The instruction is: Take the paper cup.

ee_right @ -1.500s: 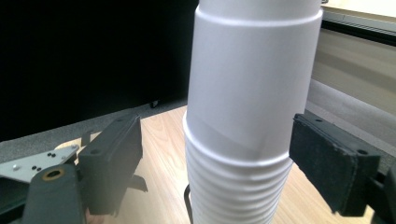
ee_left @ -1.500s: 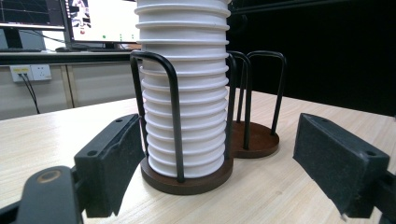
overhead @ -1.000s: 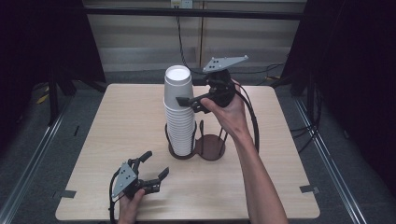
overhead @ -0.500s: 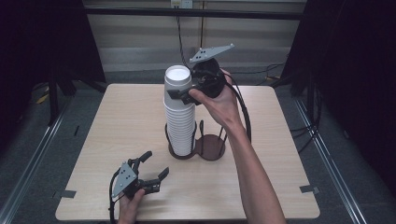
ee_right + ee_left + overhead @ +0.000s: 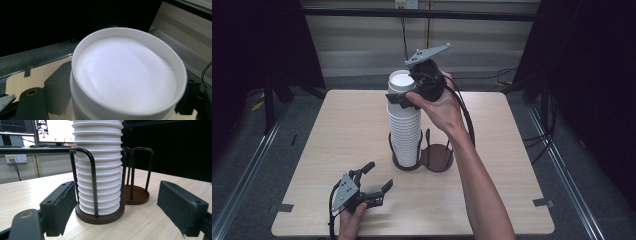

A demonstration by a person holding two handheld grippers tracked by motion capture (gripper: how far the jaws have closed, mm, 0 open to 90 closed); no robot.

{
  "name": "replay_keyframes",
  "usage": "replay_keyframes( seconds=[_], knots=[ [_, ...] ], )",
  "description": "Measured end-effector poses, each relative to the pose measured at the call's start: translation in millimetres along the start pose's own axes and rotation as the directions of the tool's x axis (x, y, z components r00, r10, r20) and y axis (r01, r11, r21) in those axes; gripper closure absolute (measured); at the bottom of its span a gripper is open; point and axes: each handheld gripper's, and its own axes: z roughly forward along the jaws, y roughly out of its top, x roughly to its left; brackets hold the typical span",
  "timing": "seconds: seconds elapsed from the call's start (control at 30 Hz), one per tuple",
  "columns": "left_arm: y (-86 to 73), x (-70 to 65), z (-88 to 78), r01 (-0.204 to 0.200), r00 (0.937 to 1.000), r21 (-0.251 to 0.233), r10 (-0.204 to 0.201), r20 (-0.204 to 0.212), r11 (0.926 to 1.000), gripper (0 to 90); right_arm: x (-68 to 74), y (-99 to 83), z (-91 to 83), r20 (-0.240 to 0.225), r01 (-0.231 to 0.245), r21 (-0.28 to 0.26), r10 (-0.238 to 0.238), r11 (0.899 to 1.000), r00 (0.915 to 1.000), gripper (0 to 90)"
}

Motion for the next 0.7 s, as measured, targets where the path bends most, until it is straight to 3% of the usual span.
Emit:
replay_keyframes(
  seconds=[0.5,0.7],
  knots=[
    [-0.2,-0.8,0.1,0.01,0.9999,-0.002,-0.01,0.005,0.9999,15.6,0.1,2.9,-0.6,0.002,-0.001,0.015,0.001,1.0,1.0,20.4],
    [-0.2,-0.7,0.1,0.009,0.9999,-0.002,-0.009,0.006,1.0,15.6,-0.1,6.2,-6.1,0.0,-0.009,-0.02,0.009,1.0,1.0,20.5]
  ],
)
